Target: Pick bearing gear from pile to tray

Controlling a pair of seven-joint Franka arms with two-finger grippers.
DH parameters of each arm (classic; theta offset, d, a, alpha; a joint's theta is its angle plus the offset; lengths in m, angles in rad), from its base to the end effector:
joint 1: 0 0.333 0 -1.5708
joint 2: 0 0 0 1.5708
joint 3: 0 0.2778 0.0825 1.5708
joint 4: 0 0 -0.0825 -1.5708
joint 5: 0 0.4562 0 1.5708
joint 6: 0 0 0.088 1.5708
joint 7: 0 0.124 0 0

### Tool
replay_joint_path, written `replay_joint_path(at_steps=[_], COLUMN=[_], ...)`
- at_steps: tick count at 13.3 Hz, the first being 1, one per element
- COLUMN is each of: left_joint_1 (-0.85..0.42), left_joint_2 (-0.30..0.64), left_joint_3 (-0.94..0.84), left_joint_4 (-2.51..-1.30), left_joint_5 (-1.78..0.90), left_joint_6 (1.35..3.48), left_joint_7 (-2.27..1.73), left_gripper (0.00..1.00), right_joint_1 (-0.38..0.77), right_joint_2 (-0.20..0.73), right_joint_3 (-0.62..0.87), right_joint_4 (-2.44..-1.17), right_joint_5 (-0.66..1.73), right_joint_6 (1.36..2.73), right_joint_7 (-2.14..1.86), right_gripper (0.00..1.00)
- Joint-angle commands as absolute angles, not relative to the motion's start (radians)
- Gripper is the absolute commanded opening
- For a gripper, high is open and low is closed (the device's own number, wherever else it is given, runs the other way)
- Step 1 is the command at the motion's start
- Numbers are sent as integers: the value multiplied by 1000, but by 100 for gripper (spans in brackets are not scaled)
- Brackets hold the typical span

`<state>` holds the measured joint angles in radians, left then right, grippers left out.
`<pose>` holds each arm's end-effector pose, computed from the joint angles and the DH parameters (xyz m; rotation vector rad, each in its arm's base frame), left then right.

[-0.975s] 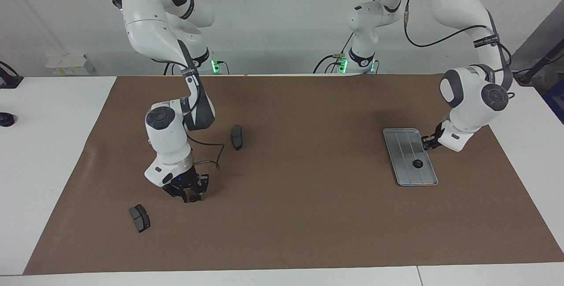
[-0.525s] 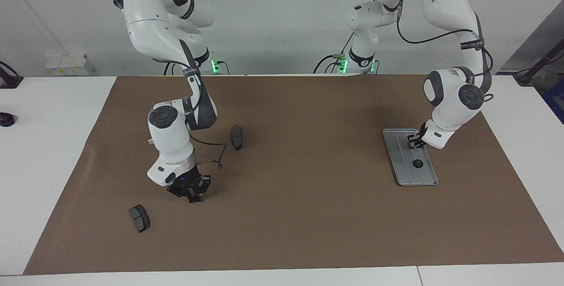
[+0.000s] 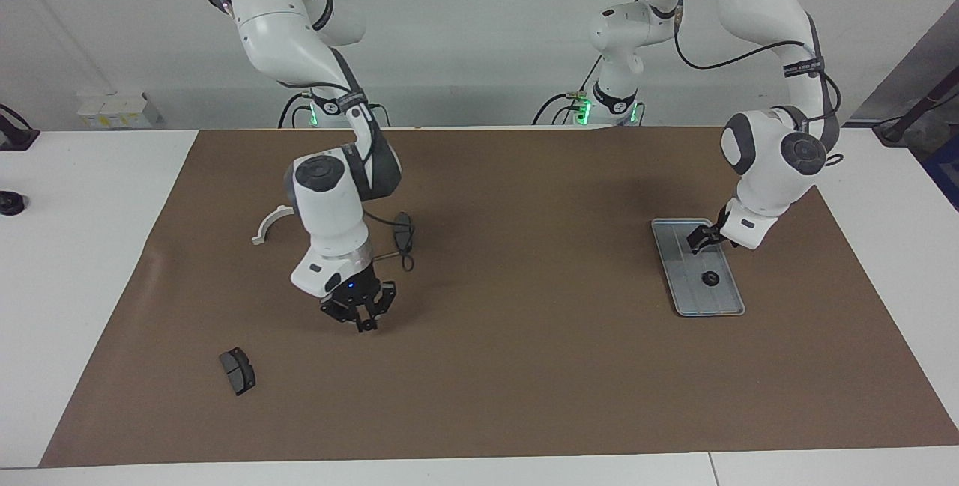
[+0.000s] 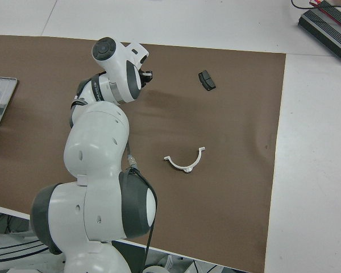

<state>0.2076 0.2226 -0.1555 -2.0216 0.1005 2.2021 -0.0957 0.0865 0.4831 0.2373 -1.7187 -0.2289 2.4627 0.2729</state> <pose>0.6319 0.0370 0.2398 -3.0914 -0.1392 0.0580 0.7029 0.2228 0.2501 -3.0770 -0.2588 -0.4418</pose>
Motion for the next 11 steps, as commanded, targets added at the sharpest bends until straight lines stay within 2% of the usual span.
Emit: replay_joint_path(at_steps=[1, 2, 4, 8, 10, 11], left_joint_1=[137, 108, 48, -49, -90, -110], left_joint_2=[222, 230, 236, 250, 279, 302], left_joint_3=[-143, -143, -140, -138, -138, -138], left_joint_4=[-1948, -1925, -1911, -1872, -1818, -1784], left_joint_5=[34, 34, 34, 37, 34, 32], left_joint_6=[2184, 2184, 2197, 2203, 2197, 2186], left_joint_7=[-162, -210, -302, -434, -485, -503], left_gripper=[100, 100, 100, 100, 98, 98], right_joint_1=[210, 280, 401, 488, 503, 509], right_joint_2=[466, 471, 541, 568, 568, 566], right_joint_3=[235, 233, 227, 230, 232, 230], right_joint_4=[-1703, -1692, -1622, -1615, -1634, -1652], right_joint_5=[-247, -248, -277, -336, -341, -341], right_joint_6=[2418, 2415, 2413, 2387, 2384, 2382], right_joint_7=[492, 574, 730, 795, 796, 798], right_gripper=[0, 0, 0, 0, 4, 12])
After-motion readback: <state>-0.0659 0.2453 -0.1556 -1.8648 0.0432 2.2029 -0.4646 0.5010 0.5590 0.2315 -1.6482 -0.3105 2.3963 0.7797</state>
